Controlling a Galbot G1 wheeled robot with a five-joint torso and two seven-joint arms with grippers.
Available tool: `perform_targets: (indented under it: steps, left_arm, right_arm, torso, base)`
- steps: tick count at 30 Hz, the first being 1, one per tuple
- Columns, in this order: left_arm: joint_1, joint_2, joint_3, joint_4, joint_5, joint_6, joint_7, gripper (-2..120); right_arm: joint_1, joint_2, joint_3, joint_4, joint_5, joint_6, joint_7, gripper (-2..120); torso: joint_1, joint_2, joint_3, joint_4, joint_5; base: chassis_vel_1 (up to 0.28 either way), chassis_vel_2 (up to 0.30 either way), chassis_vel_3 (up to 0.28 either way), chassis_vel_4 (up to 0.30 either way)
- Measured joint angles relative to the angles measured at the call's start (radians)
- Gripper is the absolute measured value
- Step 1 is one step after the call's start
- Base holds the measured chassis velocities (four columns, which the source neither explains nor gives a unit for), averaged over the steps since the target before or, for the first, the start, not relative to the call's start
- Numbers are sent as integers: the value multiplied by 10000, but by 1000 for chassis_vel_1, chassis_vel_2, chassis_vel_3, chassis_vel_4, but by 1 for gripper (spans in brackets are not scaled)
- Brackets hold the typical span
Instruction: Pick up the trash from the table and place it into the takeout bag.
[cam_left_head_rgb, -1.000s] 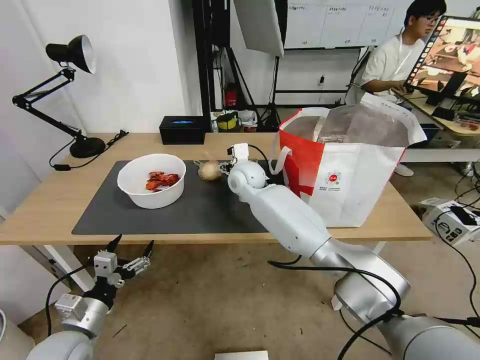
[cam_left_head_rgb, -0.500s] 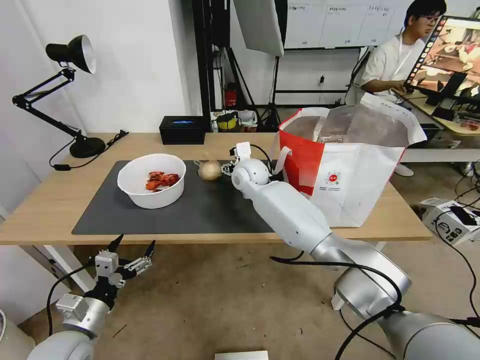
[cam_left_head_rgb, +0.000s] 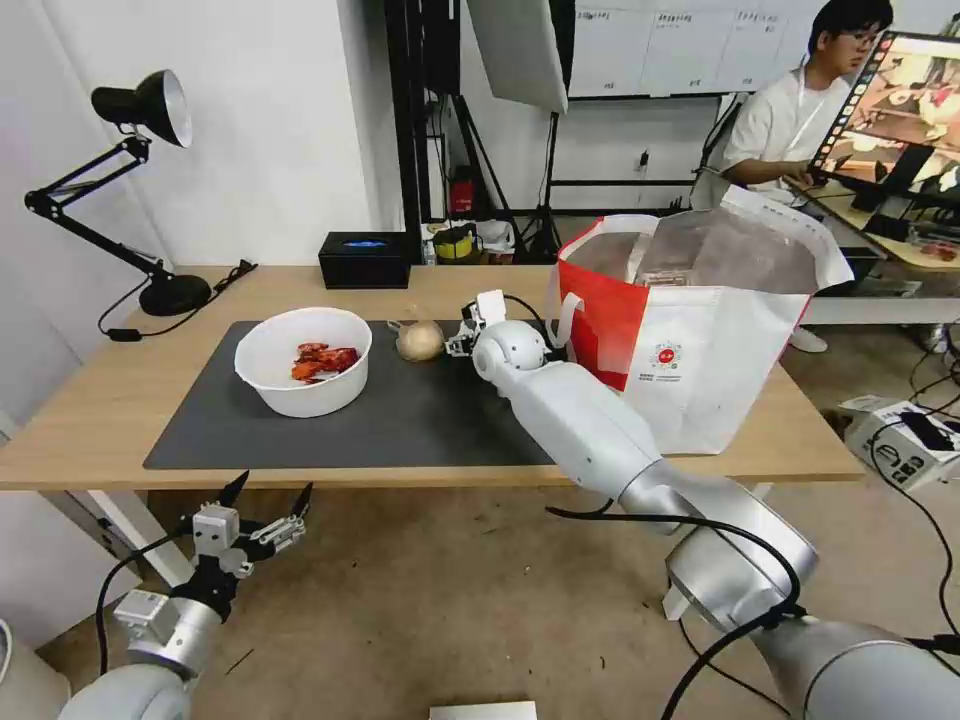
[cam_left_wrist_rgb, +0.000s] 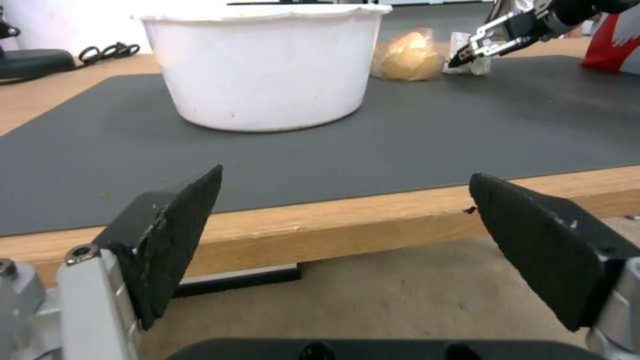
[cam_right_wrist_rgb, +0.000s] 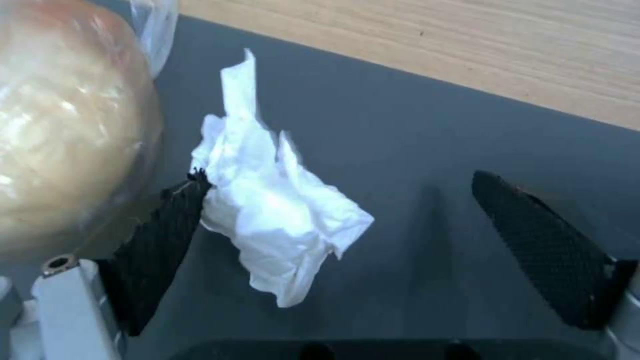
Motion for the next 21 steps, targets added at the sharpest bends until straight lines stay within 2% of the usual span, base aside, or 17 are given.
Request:
perform_targets:
  steps: [4,21]
  left_arm:
    - [-7,16,5,-11,1,0,2,100]
    - [-4,-25,37,-40,11,-6,9,100]
  right_arm:
    - [1,-34,-2,-78,-229,47,-395,100]
    - [95,-109,-55,-216,-558,111,-918,100]
  torso:
    - [0,0,0,0,0]
    - [0,-1,0,0,0]
  base:
    - [0,0,0,0]
    - [0,0,0,0]
